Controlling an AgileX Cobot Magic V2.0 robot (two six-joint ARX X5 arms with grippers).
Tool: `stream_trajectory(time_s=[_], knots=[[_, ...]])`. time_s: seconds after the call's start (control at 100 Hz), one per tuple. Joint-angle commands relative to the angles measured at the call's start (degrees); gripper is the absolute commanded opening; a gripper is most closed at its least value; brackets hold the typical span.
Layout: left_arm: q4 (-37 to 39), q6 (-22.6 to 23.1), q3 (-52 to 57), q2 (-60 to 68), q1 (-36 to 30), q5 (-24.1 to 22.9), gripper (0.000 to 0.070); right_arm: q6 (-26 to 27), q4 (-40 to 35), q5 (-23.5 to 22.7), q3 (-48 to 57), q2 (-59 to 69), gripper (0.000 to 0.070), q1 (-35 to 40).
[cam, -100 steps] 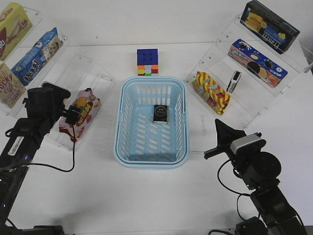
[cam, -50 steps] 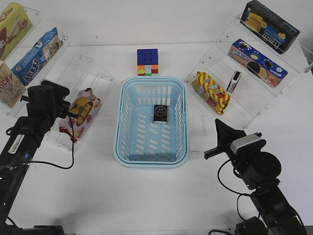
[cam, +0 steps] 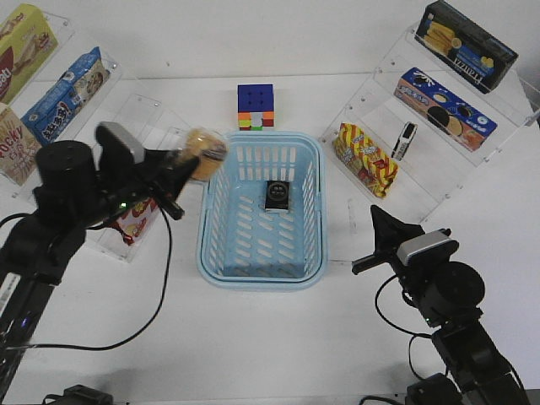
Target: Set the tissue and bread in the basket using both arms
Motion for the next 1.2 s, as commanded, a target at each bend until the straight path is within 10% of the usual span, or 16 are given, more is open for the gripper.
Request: stream_trajectory(time_s=[0.0,0.08,0.23,0.42,0.53,0.68,0.95,1.19], knots=[[-0.81,-3.85,0.31,2.73,-3.61,0.87,0.0082,1.03,0.72,0.00,0.42,0.11,0.0000,0.31],[-1.46,-3.41,0.31,5.49,-7.56,-0.90,0.0109,1.44,0.72,0.02,0.42,0.11,0.0000,0.31],[-1.33,-2.47,0.31,9.77,-10.49,-1.11,0.0420,1.44,0.70,0.00,0.42,0.09,0.0000,0.31],[-2.10,-2.43,1.53,8.22,-10.19,-2.73,0.0435,1.42,0.61,1.86,0.42,-0.68,0.0000,0.28],[-5.01,-2.43,3.76,4.24,-8.11,-10.38,0.0333,1.09,0.15,5.38,0.42,-2.56,0.0000,0.24],[-8.00,-2.43,4.22,-3.26,-5.11,-23.69,0.0000,-0.28,-1.14,7.72,0.42,-5.51,0.0000,0.24],[-17.75,-4.26,-1.18,-16.61,2.08,-32.96,0.0001,-0.07,-4.04,7.39,0.42,-6.27,0.0000,0.28],[11.82,-7.08,-38.86,-39.32,6.60,-34.03,0.0001,-0.09,-4.00,7.52,0.42,-6.27,0.0000,0.35]])
